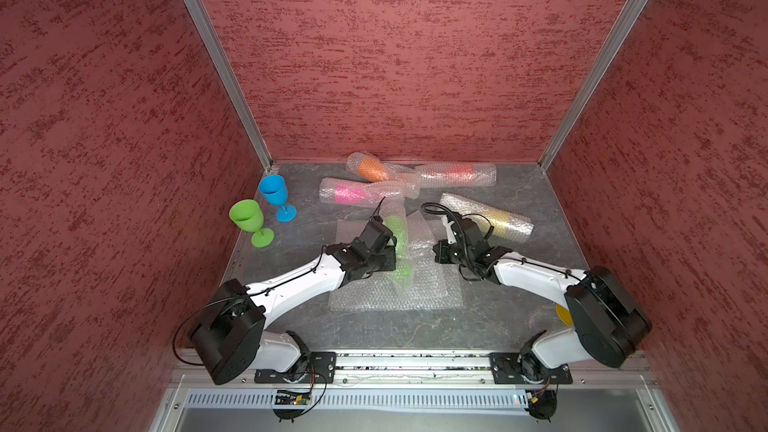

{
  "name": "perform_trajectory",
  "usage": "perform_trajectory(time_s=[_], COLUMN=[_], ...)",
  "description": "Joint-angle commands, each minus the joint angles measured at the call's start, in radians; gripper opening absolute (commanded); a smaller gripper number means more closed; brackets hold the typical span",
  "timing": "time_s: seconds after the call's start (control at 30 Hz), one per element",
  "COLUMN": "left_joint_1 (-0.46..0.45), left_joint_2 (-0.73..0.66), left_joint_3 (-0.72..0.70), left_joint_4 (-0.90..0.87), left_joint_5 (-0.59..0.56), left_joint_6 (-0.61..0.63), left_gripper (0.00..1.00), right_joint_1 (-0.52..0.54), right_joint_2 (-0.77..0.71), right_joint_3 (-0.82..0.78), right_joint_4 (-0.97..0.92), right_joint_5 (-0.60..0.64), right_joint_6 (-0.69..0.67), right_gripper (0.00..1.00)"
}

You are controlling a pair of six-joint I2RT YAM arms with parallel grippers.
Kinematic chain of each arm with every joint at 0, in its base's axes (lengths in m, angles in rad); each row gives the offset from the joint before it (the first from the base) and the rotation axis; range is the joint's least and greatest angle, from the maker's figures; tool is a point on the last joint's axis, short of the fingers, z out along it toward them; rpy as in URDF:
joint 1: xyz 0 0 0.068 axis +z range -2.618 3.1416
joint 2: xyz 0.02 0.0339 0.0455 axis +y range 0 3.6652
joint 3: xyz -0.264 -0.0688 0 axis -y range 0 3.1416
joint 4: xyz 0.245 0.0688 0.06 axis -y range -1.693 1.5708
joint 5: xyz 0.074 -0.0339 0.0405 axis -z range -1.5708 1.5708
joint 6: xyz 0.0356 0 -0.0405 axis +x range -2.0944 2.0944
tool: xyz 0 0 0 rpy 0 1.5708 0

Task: Unpack wine glasses from bubble wrap
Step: Unwrap the bubble wrap.

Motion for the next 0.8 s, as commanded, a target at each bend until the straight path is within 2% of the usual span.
perform_trajectory(time_s=[0.0,0.13,0.37,0.77], left_joint_1=[-0.016,-0.023,-0.041,-0.072], left_joint_2=[0.041,0.097,0.162,0.155], left_joint_3=[0.004,0.006,0.021,-0.013], left_joint_4=[0.087,0.143,0.162,0.156], left_joint_5=[-0.032,-0.020,-0.025,-0.025], left_joint_6=[-0.023,-0.046,-0.038,-0.065], left_gripper=[0.00,0.00,0.00,0.03], right_joint_1=[-0.042,-0.090,-0.108,-0.111], right_joint_2=[-0.053,-0.054,-0.024,-0.046], right_joint_3=[0.024,0.020,0.017,-0.019], right_joint_4=[-0.088,-0.119,-0.126,-0.139], right_joint_5=[0.041,0.029,0.023,0.035], right_joint_6=[-0.025,-0.040,-0.039,-0.022], right_gripper=[0.00,0.00,0.00,0.00])
